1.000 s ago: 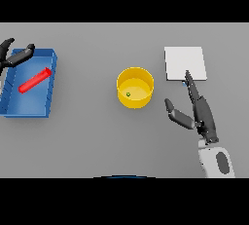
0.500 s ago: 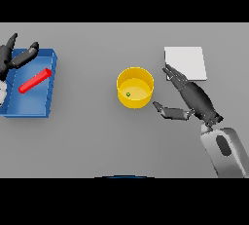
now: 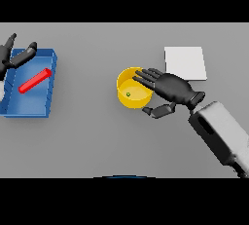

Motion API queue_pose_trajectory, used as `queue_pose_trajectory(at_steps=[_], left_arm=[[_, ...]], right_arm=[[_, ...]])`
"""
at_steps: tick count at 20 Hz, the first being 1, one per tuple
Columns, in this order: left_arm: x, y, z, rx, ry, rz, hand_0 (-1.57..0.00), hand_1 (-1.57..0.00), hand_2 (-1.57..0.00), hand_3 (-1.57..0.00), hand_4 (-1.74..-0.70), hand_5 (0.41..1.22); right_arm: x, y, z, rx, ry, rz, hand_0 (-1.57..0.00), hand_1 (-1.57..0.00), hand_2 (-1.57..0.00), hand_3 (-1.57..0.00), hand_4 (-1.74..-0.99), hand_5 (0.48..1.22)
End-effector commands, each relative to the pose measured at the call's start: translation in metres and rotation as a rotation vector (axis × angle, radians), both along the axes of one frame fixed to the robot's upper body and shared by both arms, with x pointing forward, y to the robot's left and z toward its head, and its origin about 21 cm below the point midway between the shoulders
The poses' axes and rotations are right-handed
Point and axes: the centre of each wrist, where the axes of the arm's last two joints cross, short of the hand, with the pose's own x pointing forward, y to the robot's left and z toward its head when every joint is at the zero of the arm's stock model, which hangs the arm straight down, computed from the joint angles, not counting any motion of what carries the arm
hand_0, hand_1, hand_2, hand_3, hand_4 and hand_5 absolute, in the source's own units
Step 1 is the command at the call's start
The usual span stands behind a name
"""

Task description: Pick up the red beaker and tilt it to pour out 1 green nut into yellow bowl. Pick up the yellow bowl and place it on the metallic measuring scale.

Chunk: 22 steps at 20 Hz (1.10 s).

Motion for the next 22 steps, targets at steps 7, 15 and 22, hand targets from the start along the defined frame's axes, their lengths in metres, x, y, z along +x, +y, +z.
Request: queue_pose_trajectory(at_steps=[7,15,22], left_arm=[[-0.001,0.001,0.000,0.000,0.004,0.015,0.00,0.00,0.00,0.00,-0.81,0.696],[-0.002,0.009,-0.004,0.012,0.007,0.005,0.00,0.00,0.00,0.00,-0.80,0.703],[-0.002,0.003,0.001,0.017,0.010,-0.006,0.00,0.00,0.00,0.00,-0.79,0.711]], right_arm=[[0.020,0.032,-0.006,-0.167,0.067,0.120,0.00,0.00,0.00,0.00,-1.161,0.658],[0.036,0.044,-0.017,-0.325,0.131,0.156,0.00,0.00,0.00,0.00,-1.184,0.676],[0.039,0.051,-0.023,-0.341,0.142,0.153,-0.19,-0.18,-0.19,-0.21,-1.309,0.891]])
